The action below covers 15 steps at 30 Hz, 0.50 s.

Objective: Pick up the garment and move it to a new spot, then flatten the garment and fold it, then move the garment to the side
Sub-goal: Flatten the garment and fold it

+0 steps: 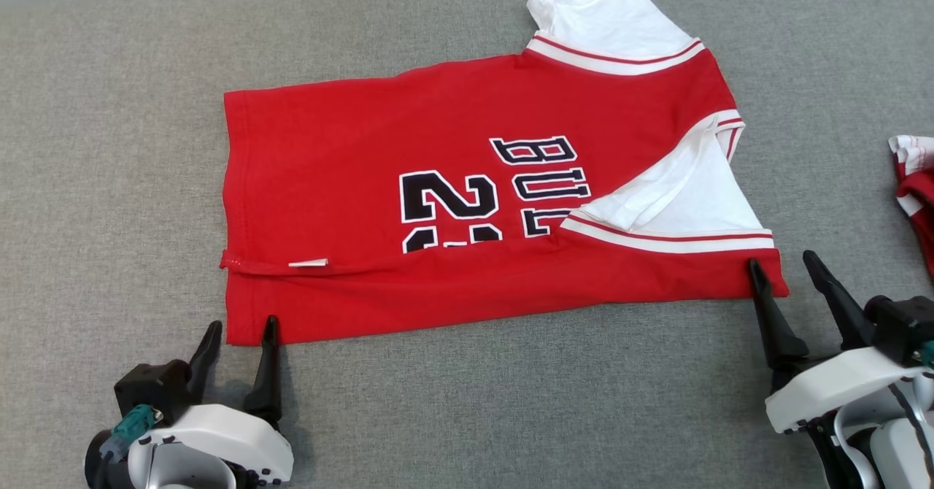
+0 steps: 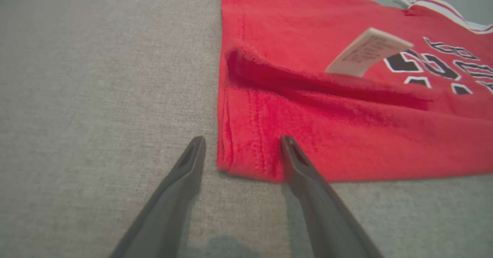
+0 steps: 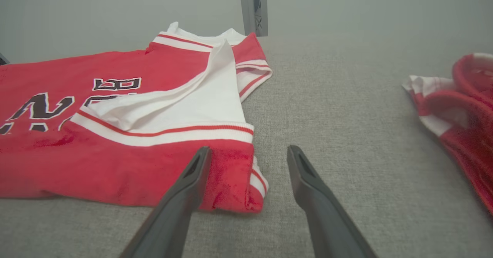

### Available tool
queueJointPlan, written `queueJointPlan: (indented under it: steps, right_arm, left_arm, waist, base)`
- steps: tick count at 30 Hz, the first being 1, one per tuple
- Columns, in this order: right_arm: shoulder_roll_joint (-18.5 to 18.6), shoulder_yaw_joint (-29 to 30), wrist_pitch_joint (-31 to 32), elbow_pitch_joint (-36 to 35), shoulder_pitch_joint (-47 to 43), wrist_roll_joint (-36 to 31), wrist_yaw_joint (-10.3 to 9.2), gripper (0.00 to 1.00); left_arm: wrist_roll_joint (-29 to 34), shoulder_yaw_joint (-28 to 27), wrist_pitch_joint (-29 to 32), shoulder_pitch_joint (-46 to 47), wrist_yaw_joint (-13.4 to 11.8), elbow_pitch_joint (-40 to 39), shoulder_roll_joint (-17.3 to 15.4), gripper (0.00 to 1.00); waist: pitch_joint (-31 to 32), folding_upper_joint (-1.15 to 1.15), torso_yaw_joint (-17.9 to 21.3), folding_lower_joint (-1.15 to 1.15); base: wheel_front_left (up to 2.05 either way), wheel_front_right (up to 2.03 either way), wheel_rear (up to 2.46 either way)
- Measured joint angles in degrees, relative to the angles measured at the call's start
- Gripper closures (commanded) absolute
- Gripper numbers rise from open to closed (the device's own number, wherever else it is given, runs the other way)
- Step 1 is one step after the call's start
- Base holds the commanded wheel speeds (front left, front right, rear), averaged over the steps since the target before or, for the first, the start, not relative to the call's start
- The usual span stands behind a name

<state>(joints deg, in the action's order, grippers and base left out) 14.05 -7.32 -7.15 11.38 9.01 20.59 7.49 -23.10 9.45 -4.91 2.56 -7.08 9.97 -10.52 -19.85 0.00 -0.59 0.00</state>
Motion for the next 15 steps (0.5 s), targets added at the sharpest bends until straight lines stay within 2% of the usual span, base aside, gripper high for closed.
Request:
queueJointPlan:
  steps: [5, 6, 8, 9, 10, 11, 12, 15]
  right_arm:
    - [0.2, -2.3, 0.4, 5.0, 2.7, 1.1, 0.00, 0.00]
    - [0.2, -2.8, 0.4, 5.7, 3.2, 1.2, 0.00, 0.00]
    - [0.3, -4.0, 0.6, 7.0, 4.3, 2.4, 0.00, 0.00]
    - [0.3, -4.4, 0.6, 7.6, 4.7, 2.7, 0.00, 0.04]
    - [0.5, -4.9, 0.7, 8.0, 5.2, 3.5, 0.00, 0.52]
    - [0.6, -5.3, 0.7, 8.3, 5.6, 4.1, 0.00, 0.62]
    - [0.9, -5.6, 0.5, 8.7, 5.9, 4.8, 0.01, 1.00]
    - [1.2, -6.0, 0.0, 8.3, 5.6, 6.9, 0.03, 1.00]
  left_arm:
    - [-3.7, -0.3, 2.3, 0.8, 2.4, 1.7, 0.3, 0.00]
    - [-3.9, -0.3, 2.5, 1.1, 2.6, 1.9, 0.2, 0.13]
    - [-5.2, -0.4, 3.4, 1.6, 3.6, 2.1, 0.3, 1.00]
    - [-5.6, -0.5, 3.8, 1.7, 3.8, 2.1, 0.1, 1.00]
    - [-5.5, -0.2, 4.1, 1.8, 4.1, 2.1, -0.2, 1.00]
    - [-5.8, -0.1, 4.4, 1.8, 4.6, 2.0, -0.2, 1.00]
    - [-6.4, -0.1, 4.9, 1.8, 4.8, 1.6, -0.1, 1.00]
    - [-7.1, 0.0, 6.2, 1.2, 5.2, 0.1, -0.8, 1.00]
  waist:
    - [-1.0, 0.00, -0.1, 0.00]
    - [-1.1, 0.00, 0.0, 0.00]
    - [-1.4, 0.00, 0.0, 0.00]
    - [-1.6, 0.00, 0.0, 0.00]
    - [-1.7, 0.00, 0.0, 0.00]
    - [-1.7, 0.00, 0.0, 0.00]
    - [-1.8, 0.00, -0.1, 0.00]
    - [-1.7, 0.00, -0.4, 0.00]
  base:
    - [0.00, 0.00, 0.00]
    - [0.00, 0.00, 0.00]
    - [0.00, 0.00, 0.00]
    - [0.00, 0.00, 0.00]
    - [0.00, 0.00, 0.00]
    - [0.00, 0.00, 0.00]
    - [0.00, 0.00, 0.00]
    - [0.00, 0.00, 0.00]
